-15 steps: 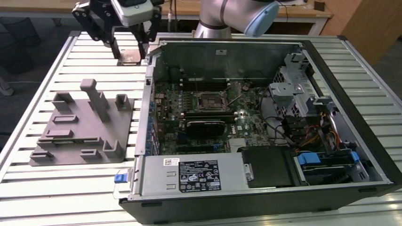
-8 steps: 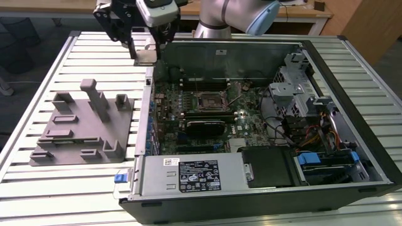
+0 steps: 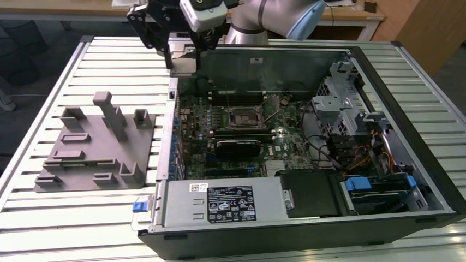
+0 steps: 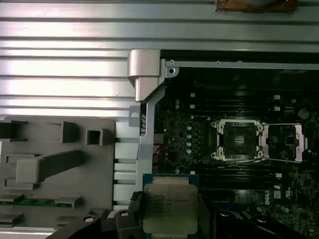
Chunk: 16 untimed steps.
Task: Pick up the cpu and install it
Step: 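Pick up the cpu and move it towards the insertion slot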
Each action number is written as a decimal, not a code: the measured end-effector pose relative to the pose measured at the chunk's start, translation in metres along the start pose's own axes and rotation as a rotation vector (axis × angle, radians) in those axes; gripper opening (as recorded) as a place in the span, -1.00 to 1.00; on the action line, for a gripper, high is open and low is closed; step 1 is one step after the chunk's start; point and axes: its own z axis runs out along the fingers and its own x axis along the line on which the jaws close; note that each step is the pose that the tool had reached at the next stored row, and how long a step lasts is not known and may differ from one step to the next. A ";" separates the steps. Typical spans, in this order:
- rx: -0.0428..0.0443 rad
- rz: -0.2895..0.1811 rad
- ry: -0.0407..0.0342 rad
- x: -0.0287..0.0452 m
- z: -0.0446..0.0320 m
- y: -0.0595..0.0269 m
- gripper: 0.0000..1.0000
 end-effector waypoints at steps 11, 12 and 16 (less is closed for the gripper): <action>-0.0001 0.000 -0.0001 -0.0423 0.0005 -0.0003 0.06; -0.0001 0.000 -0.0001 -0.0468 0.0006 -0.0003 0.06; 0.0000 0.000 0.0000 -0.0650 0.0007 0.0002 0.06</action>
